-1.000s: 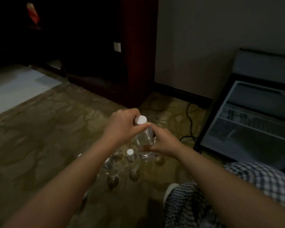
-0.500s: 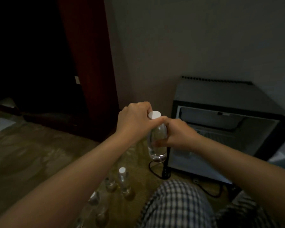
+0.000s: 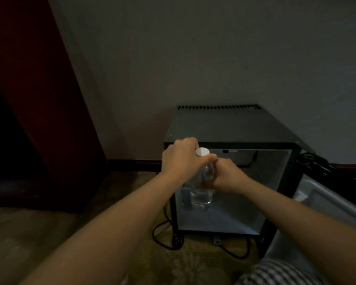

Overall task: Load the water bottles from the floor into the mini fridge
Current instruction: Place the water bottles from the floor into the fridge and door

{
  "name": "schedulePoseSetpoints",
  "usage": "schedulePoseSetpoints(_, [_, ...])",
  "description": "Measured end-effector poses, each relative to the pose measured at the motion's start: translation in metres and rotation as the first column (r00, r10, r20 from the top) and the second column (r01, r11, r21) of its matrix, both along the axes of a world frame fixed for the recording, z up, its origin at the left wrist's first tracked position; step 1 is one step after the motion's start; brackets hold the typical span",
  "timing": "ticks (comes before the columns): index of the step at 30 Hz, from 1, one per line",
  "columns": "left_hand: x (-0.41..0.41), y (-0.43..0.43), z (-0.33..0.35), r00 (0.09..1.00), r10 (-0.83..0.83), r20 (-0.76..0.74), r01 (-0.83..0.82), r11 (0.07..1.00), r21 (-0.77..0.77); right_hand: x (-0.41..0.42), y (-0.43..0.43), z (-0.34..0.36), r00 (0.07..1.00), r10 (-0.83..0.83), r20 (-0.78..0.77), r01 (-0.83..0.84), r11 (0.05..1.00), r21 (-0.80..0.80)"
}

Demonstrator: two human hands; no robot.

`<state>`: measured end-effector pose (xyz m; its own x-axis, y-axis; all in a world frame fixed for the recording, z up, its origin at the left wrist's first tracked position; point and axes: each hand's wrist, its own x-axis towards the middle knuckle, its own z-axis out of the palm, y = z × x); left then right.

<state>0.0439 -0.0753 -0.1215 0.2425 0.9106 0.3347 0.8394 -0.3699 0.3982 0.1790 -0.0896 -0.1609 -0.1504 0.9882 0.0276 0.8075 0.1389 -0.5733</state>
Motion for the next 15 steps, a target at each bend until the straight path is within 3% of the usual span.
schedulePoseSetpoints(7, [0.045, 0.031, -0.062, 0.96, -0.084, 0.269, 0.149, 0.961, -0.234, 0.043, 0.02, -0.052, 0.993, -0.11, -0.046, 0.108, 0.994, -0.033])
schedulePoseSetpoints(12, [0.06, 0.052, -0.11, 0.971, -0.159, 0.179, 0.223, 0.871, -0.437, 0.062, 0.031, -0.096, 0.989, -0.14, -0.051, 0.136, 0.988, -0.077])
schedulePoseSetpoints(15, [0.065, 0.066, -0.139, 0.965, -0.224, 0.138, 0.262, 0.772, -0.579, 0.068, 0.039, -0.123, 0.986, -0.139, -0.097, 0.128, 0.985, -0.114])
